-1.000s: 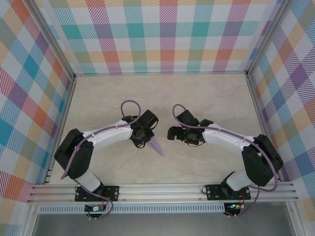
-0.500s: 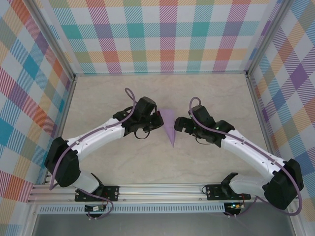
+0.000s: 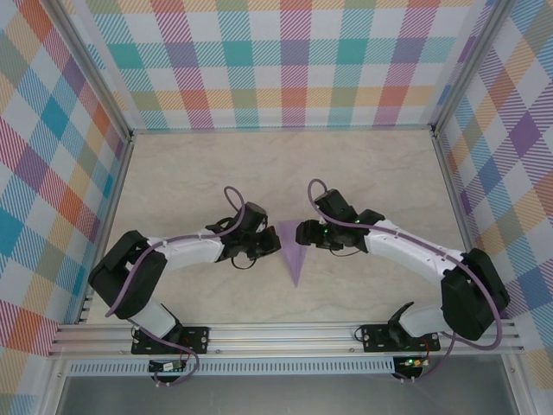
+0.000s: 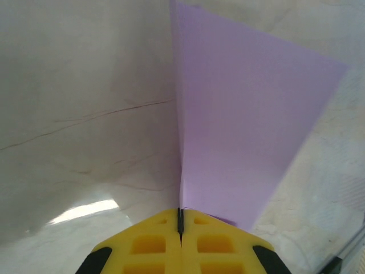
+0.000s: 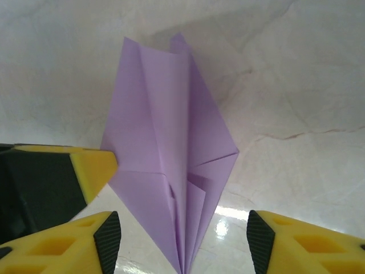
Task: Fold a paper plane with a square sheet of paper (pick it up from the middle)
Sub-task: Move the paper plane to the center of the table.
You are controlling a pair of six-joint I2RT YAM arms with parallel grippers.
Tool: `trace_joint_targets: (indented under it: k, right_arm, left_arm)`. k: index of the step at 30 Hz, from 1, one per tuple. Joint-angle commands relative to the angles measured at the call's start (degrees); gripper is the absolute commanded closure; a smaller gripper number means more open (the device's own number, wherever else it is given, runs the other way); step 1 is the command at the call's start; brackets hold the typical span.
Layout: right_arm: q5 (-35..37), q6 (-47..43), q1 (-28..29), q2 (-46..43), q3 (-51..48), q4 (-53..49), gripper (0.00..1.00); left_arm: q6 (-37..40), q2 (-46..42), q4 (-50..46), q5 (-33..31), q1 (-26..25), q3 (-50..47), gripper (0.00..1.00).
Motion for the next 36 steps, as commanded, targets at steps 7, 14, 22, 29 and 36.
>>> trace_joint_targets:
  k: [7, 14, 22, 29, 36]
  right_arm:
    - [-0.7, -1.6, 7.3, 8.2, 4.6, -0.5, 0.43]
    - [0.4, -2.3, 10.8, 13.4, 8.0, -1.0, 0.42]
    - [2.7, -3.2, 12.5, 14.2, 10.3, -2.6, 0.48]
    - [4.7, -2.3, 12.9, 18.0, 13.1, -5.6, 0.51]
    - [6.1, -1.1, 12.9, 21.8, 16.0, -9.0, 0.49]
  left_arm:
    - [-0.5, -6.8, 1.3, -2.4, 2.9, -6.5, 1.00]
    - [-0.3, -5.3, 2.5, -1.7, 2.9, -7.1, 1.00]
    - [-0.1, -5.6, 2.3, -1.5, 2.9, -6.9, 1.00]
    - [-0.1, -5.3, 2.5, -1.3, 2.9, -6.8, 1.00]
    - [-0.1, -5.4, 2.6, -1.0, 2.9, -7.0, 1.00]
